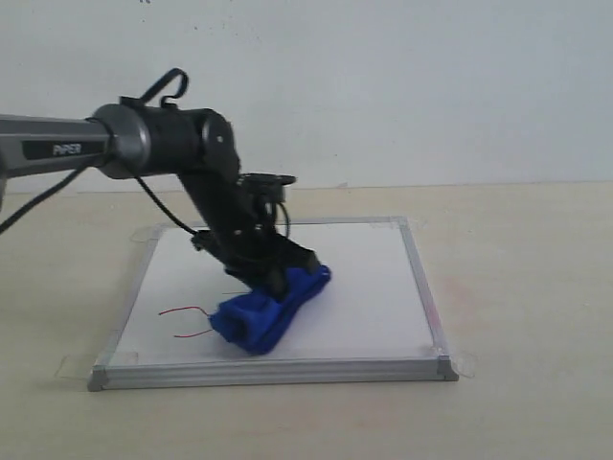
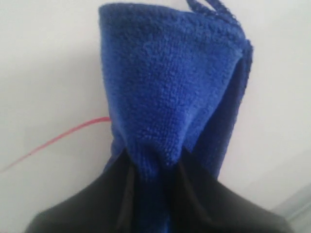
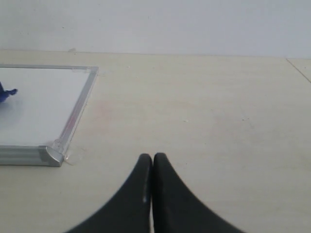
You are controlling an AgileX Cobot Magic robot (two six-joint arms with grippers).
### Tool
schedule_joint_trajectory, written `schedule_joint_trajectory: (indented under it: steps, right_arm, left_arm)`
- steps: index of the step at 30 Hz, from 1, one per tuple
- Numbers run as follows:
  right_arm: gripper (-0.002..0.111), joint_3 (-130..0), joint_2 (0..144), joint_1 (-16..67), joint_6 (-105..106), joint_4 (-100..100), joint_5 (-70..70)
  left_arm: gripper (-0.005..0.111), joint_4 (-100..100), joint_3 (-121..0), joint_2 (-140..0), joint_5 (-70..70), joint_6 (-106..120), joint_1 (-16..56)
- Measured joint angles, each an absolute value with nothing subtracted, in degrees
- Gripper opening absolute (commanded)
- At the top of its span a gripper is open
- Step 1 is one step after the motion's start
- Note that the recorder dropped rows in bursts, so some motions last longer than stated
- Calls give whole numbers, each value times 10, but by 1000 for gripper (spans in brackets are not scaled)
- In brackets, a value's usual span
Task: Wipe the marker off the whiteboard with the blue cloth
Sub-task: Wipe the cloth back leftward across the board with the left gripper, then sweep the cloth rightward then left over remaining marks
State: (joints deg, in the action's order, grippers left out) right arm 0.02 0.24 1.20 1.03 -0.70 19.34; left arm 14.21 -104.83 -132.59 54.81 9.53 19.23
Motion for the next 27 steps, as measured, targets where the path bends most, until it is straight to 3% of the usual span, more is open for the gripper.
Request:
schedule_joint_trajectory:
  steps: [5, 10, 17, 23, 27]
  right_arm:
    - [0, 0, 2, 12, 10, -7, 193]
    - [0, 0, 2, 12, 10, -7, 193]
    - [0, 0, 2, 12, 10, -7, 193]
    - [0, 0, 2, 12, 10, -7, 193]
    - [0, 0, 2, 12, 10, -7, 193]
  left_arm:
    - [4, 121, -1048, -1327, 495, 101, 270]
    - [4, -15, -1048, -1327, 500, 43, 281]
    - [4, -197, -1048, -1327, 548, -90, 191]
    - [4, -134, -1048, -1327, 562, -93, 108]
    - [4, -68, -1048, -1327, 557, -52, 115]
